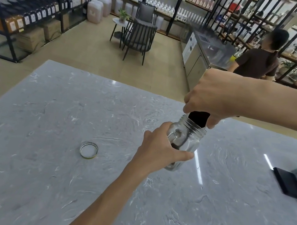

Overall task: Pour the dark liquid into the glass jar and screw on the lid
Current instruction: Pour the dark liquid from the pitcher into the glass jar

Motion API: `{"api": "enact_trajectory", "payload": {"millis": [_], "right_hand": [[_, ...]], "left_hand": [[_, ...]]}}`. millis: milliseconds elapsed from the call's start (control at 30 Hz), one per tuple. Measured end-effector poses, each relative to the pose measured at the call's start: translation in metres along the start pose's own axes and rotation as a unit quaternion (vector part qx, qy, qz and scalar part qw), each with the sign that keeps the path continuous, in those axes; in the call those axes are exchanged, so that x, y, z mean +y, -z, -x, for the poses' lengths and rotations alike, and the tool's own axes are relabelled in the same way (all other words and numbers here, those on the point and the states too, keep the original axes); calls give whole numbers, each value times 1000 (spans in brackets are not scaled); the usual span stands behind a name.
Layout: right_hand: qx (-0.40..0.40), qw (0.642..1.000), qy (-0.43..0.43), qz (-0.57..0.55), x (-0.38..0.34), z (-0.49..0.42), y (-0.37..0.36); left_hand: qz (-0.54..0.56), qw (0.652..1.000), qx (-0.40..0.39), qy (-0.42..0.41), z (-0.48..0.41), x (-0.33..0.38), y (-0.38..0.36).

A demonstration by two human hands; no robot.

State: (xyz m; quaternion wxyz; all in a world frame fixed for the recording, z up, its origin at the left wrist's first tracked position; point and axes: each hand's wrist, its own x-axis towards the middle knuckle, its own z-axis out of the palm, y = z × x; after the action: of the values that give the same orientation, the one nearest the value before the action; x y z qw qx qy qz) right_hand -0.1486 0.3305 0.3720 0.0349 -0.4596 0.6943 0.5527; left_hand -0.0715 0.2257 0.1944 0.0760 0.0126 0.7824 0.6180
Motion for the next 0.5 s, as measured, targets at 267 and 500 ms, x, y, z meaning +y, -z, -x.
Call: {"api": "enact_trajectory", "payload": {"millis": [267, 500], "right_hand": [[-35, 999, -8, 30, -6, -14, 12], [-59, 998, -12, 22, -8, -14, 18]], "left_hand": [[-1, 1000, 1, 4, -5, -13, 10], [-1, 1000, -9, 6, -7, -14, 14]]}}
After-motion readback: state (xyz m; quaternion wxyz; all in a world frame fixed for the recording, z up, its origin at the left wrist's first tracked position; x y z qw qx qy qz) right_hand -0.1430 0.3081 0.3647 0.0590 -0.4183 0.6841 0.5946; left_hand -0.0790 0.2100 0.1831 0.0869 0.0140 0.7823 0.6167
